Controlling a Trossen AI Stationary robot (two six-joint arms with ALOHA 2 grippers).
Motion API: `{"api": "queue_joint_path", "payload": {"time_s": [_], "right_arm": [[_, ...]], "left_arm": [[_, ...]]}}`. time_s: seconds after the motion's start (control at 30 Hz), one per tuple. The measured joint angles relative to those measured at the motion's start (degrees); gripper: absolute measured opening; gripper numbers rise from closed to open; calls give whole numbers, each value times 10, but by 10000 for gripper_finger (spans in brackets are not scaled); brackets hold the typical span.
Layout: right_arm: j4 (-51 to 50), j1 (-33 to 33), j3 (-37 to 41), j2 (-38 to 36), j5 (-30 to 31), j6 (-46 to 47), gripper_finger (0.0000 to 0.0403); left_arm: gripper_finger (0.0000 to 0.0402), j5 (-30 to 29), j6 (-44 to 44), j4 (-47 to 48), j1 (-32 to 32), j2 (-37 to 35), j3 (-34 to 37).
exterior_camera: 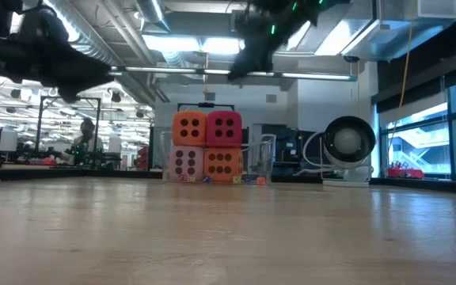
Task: Pick & Place Dice
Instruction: Return to Home Position
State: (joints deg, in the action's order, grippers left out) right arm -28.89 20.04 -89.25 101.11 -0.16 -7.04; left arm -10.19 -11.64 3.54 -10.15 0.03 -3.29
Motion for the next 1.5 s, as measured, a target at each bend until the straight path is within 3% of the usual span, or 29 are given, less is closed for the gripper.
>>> {"api": "queue_joint_path", "payload": {"time_s": [0.1, 0.2, 0.37, 0.53, 0.73, 0.97, 1.07, 1.2, 1.5], "right_arm": [[83, -32, 35, -37, -57, 6, 106], [196, -66, 118, -75, -89, 42, 106], [417, -109, 315, -168, -78, 134, 106], [590, -145, 483, -279, -29, 184, 106], [596, -167, 630, -397, -50, 205, 106], [789, -205, 762, -436, -24, 230, 106], [815, -215, 794, -440, -32, 212, 106], [836, -209, 819, -450, 1, 216, 106], [858, -153, 863, -488, -37, 221, 106]], "left_arm": [[144, 70, 25, -44, 0, 0, 14], [143, 87, 16, -47, 0, 0, 17], [143, 108, -10, -48, 0, 0, 24], [143, 112, -3, -66, 0, 0, 24], [143, 112, 22, -57, 0, 0, 25], [143, 111, 29, -59, 0, 0, 25], [143, 111, 30, -59, 0, 0, 26], [143, 111, 44, -50, 0, 0, 26], [143, 111, 69, -47, 0, 0, 26]]}}
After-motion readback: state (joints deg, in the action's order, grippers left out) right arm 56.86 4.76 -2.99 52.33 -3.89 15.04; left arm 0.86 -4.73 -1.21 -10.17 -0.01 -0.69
